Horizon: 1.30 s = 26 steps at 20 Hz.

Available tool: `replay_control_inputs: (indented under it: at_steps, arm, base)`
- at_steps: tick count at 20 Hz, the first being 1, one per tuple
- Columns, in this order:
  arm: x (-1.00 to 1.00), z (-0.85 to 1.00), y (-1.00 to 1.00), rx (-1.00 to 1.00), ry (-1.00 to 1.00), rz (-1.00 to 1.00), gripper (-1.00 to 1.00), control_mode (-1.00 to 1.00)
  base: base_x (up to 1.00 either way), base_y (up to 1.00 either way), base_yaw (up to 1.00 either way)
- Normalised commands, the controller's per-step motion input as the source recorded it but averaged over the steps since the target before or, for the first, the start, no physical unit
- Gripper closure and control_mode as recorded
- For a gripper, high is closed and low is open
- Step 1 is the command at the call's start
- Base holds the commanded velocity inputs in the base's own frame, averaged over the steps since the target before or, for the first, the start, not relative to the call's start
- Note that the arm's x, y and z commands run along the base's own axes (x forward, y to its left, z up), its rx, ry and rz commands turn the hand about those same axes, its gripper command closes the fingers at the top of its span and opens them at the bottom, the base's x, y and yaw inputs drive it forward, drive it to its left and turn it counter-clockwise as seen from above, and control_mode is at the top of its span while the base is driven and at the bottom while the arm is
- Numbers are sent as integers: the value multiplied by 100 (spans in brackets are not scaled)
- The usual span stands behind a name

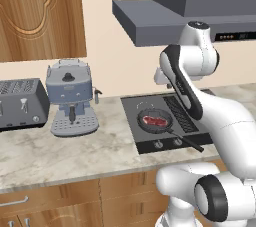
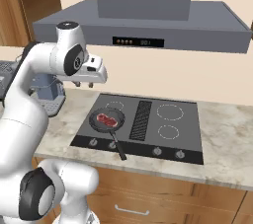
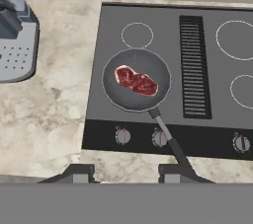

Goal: Pick up the pan with the steak in it and place it on the dining table. Then place the steak on the plate.

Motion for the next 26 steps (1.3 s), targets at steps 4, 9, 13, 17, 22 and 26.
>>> replay_control_inputs:
  at_steps: [4, 9, 13, 17, 22, 26]
  arm:
    - [-18, -4, -2, 0, -2, 0, -100, -100]
    - [-35, -27, -17, 0, -2, 0, -100, -100]
    - [-31, -40, -34, 0, 0, 1, -100, -100]
    - [-3, -50, -36, 0, 1, 5, -100, -100]
    - [8, -55, -30, 0, 0, 6, -100, -100]
    - [24, -57, -26, 0, 0, 7, -100, -100]
  base:
    - [0, 0, 0]
    - [0, 0, 0]
    - [0, 0, 0]
    - [0, 0, 0]
    - [0, 0, 0]
    - [0, 0, 0]
